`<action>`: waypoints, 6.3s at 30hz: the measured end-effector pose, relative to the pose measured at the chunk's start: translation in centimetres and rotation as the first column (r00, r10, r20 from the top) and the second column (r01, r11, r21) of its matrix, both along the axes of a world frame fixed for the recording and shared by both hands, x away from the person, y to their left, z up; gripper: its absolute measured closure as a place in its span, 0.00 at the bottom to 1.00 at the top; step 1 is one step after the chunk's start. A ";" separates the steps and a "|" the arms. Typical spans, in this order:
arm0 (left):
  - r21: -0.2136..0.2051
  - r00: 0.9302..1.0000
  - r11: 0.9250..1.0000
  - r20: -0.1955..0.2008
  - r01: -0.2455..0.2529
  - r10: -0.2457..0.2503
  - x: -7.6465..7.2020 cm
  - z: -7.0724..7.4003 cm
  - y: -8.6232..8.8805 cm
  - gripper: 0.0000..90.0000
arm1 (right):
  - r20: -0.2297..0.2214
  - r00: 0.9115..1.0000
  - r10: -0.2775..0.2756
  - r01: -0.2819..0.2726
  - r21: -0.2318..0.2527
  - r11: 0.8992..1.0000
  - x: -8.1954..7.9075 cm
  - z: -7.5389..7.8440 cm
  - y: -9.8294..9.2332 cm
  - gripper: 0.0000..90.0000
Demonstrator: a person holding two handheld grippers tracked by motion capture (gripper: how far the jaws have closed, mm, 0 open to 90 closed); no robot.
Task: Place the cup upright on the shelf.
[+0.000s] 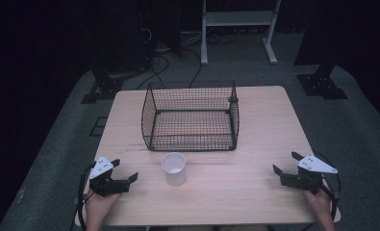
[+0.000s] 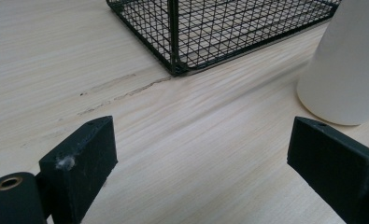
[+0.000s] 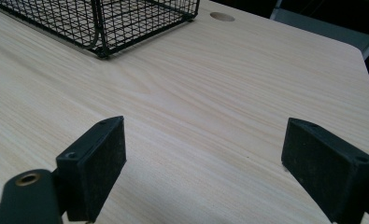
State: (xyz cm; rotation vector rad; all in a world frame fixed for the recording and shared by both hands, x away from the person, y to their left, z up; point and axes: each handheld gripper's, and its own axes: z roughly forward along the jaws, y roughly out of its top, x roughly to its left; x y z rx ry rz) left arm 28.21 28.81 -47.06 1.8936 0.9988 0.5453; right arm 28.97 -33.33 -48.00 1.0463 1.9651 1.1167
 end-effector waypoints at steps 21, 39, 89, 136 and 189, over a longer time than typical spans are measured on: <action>-0.007 0.998 0.998 0.020 0.056 -0.056 -0.1 0.7 -1.3 0.08 | -0.002 1.000 -0.009 0.009 -0.008 1.000 0.0 0.0 0.1 0.15; -0.003 0.981 0.982 0.026 0.191 -0.191 -0.6 2.8 -3.5 0.03 | -0.004 1.000 -0.010 0.010 -0.011 1.000 0.0 0.0 0.1 0.15; 0.078 0.924 0.921 -0.055 0.382 -0.378 -0.3 4.5 -9.5 0.03 | 0.000 1.000 -0.008 0.008 -0.020 1.000 0.0 0.0 0.2 0.15; 0.195 0.907 0.888 -0.167 0.416 -0.388 3.2 3.7 -14.1 0.06 | 0.006 1.000 0.000 0.001 -0.022 1.000 0.0 0.0 0.2 0.15; 0.174 0.868 0.852 -0.149 0.495 -0.474 3.9 6.8 -15.4 0.23 | 0.004 1.000 -0.004 0.004 -0.010 1.000 0.0 0.0 0.1 0.15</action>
